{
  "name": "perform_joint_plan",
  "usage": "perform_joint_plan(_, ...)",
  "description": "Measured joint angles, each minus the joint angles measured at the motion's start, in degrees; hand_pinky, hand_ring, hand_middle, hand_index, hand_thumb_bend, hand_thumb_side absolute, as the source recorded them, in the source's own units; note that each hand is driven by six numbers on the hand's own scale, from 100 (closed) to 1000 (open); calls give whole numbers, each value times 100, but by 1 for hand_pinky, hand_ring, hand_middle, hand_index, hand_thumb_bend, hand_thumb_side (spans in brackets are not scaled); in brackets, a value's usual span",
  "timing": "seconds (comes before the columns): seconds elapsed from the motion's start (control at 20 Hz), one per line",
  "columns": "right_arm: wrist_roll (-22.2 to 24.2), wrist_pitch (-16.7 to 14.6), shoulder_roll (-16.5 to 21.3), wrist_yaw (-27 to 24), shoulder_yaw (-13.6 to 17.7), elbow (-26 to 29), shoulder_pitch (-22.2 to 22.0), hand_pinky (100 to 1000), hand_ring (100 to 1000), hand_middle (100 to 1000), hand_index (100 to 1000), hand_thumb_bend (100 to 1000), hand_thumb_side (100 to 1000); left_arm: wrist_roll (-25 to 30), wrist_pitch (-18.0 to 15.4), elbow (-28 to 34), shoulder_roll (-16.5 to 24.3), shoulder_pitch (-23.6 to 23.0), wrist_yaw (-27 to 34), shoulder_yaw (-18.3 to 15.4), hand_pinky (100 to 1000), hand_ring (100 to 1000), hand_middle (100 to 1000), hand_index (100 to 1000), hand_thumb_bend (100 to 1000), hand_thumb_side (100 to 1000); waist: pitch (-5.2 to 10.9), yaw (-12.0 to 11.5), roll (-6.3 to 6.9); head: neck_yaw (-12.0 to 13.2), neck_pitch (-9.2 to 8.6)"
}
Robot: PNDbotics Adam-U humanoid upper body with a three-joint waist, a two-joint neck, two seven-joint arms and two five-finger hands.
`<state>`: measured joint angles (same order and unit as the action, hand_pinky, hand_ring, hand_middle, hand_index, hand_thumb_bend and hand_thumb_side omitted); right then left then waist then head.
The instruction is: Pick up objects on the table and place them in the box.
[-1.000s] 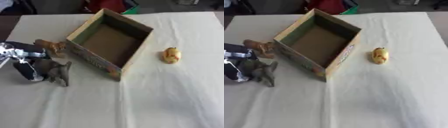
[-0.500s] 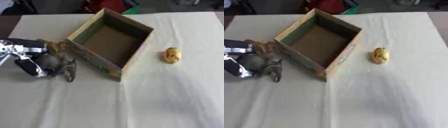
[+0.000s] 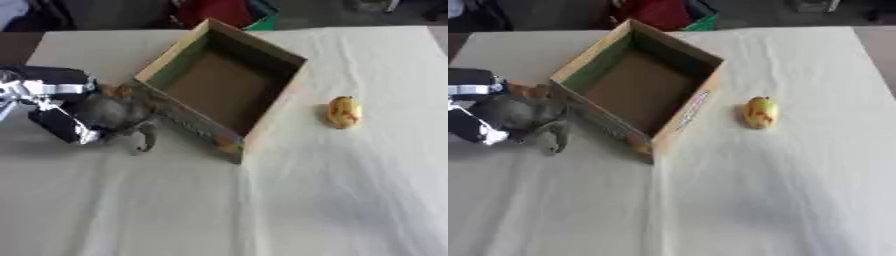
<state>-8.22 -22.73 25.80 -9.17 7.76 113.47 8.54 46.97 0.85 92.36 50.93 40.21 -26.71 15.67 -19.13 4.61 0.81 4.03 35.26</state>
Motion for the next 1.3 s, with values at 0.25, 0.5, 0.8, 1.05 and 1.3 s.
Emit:
perform_joint_plan(0.25,-13,12,-12,-9,3,0,-2,705,1000,584,828,100,960,-11,54,260,8,-42,242,-145,287,240,132,125,100,326,10,-18,-26,-9,0)
perform_joint_plan(0.5,-31,17,-36,-10,29,0,-18,705,1000,584,828,100,960,44,125,492,55,-53,492,-288,289,235,131,125,100,326,35,-37,-32,-11,0)
perform_joint_plan(0.8,-49,11,-36,-11,33,0,-43,705,1000,584,826,100,954,-60,316,668,58,149,866,-494,291,221,119,119,100,333,81,-58,-35,-15,0)
perform_joint_plan(1.05,-56,-6,-35,-38,30,0,-1,705,1000,584,826,100,954,-223,521,575,11,629,931,-525,290,218,115,115,100,336,115,-9,-19,-2,-1)
perform_joint_plan(1.3,-51,-10,-35,-55,28,0,9,705,1000,583,827,100,957,-446,618,178,-293,1148,738,-463,290,214,112,113,100,338,96,79,14,43,-11)
